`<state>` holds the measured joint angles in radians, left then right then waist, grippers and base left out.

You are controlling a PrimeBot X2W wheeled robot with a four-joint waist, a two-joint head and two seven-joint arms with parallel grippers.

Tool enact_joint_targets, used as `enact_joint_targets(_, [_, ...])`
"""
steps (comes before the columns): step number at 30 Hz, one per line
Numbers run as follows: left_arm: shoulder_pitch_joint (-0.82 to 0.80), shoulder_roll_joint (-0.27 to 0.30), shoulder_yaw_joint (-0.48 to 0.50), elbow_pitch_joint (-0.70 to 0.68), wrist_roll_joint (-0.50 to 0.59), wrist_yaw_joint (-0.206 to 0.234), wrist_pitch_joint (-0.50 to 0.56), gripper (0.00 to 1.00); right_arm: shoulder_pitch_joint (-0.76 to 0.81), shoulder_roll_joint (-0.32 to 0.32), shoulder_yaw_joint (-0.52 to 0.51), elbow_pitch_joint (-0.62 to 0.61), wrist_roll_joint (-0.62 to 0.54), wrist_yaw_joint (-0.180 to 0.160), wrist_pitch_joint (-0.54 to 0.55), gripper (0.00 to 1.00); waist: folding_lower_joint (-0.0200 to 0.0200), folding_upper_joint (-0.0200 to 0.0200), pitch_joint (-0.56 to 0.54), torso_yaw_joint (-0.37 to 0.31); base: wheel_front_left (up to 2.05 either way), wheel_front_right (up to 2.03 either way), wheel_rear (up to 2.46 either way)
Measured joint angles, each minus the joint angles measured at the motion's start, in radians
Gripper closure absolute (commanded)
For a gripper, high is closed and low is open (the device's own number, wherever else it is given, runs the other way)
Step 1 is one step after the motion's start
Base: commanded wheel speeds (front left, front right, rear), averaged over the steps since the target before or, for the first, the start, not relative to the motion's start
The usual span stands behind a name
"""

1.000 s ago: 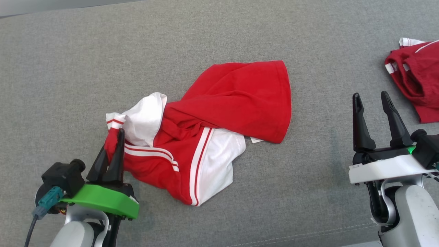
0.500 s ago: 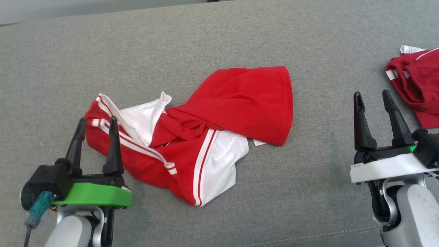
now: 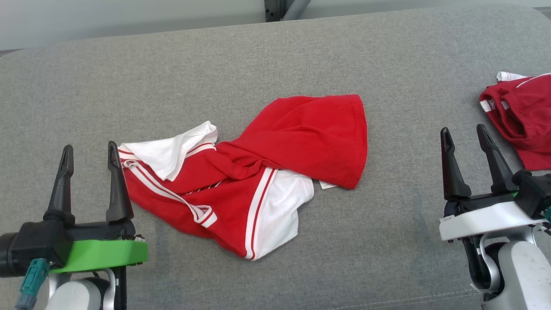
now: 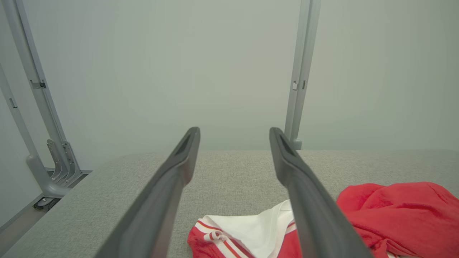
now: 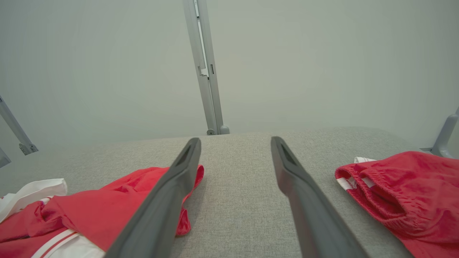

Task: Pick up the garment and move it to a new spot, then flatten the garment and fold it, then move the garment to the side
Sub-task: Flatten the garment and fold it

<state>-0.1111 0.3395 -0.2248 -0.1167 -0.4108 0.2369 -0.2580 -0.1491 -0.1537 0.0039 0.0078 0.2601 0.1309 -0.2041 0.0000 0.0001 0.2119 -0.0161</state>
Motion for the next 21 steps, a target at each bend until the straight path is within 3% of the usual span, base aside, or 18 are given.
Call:
enact_joint_targets(10, [0.002,0.002,-0.019,-0.013,0.008,0.000,0.003,0.00,0.002,-0.030,0.074,0.034,0.000,0.000,0.039,0.00,0.0000,0.0000,0.001,0.032,0.00,0.00,0.00])
enact_joint_targets(21, [-0.038,-0.018,-0.053,0.016,0.010,-0.026,0.002,0.00,-0.076,-0.044,0.237,0.307,0.077,0.000,0.044,0.00,0.0000,0.0000,0.046,0.094,0.00,0.00,0.00])
